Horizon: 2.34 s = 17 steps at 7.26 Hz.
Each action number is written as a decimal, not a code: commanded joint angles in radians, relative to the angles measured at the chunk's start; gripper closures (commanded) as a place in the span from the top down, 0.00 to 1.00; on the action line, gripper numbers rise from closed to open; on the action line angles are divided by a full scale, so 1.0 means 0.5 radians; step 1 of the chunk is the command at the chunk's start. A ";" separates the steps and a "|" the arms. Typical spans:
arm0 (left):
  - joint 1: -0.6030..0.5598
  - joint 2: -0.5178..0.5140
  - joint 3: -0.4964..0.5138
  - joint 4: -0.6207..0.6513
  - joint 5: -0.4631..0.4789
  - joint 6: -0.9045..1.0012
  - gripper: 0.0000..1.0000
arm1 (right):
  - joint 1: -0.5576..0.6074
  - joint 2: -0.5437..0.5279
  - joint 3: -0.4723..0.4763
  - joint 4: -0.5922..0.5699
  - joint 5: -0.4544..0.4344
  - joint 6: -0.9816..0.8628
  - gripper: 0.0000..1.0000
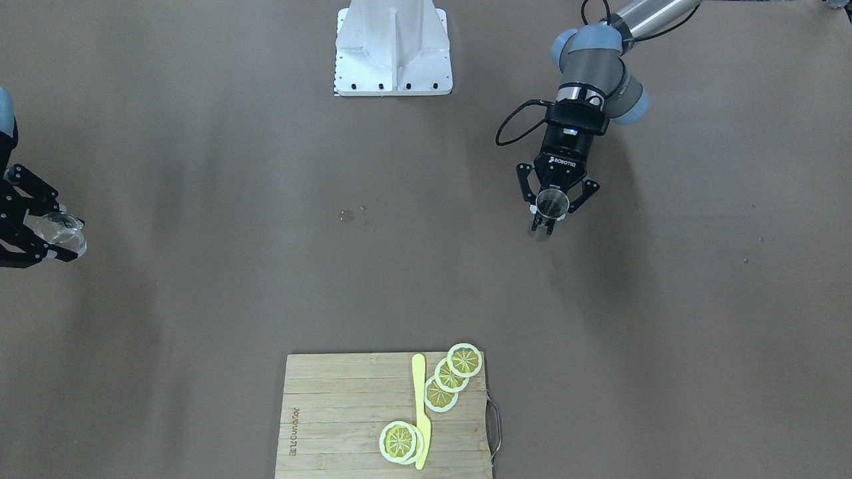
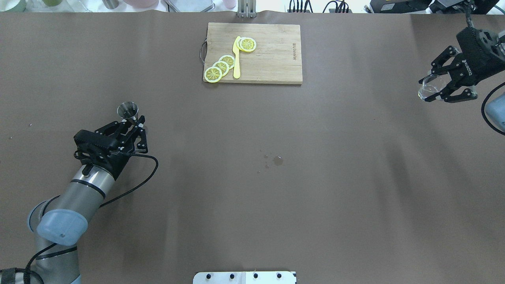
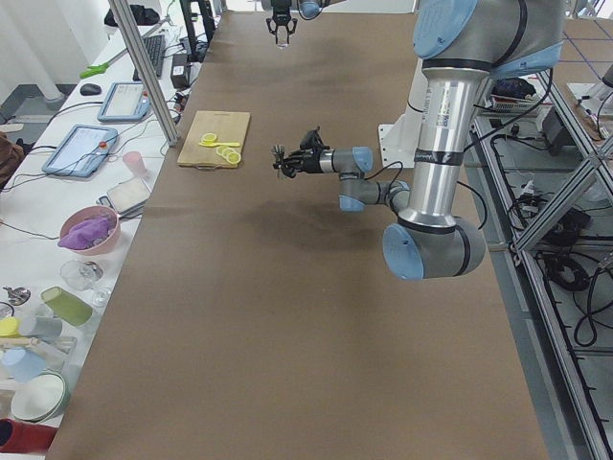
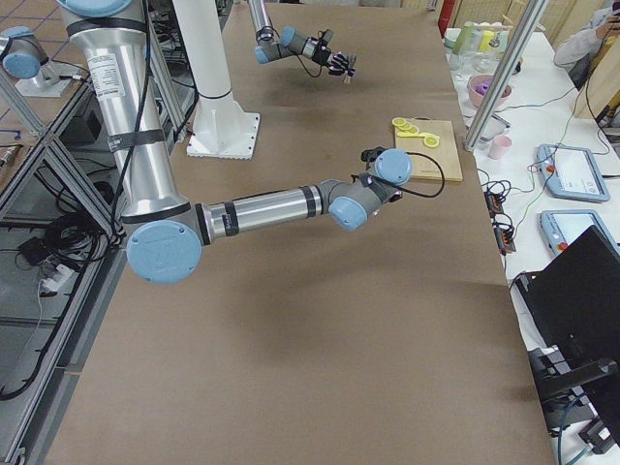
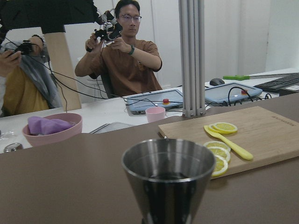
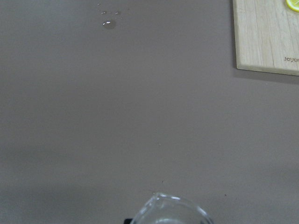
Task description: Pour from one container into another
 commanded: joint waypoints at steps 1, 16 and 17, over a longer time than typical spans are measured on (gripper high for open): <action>0.100 0.143 -0.004 0.000 0.114 -0.300 0.00 | 0.007 0.000 -0.102 0.140 0.021 0.007 0.00; 0.051 -0.258 0.380 0.083 0.200 -0.323 0.00 | 0.001 -0.117 -0.305 0.929 -0.132 0.715 0.00; 0.051 -0.274 0.401 0.080 0.209 -0.323 0.00 | 0.001 -0.107 -0.305 0.944 -0.138 0.776 0.00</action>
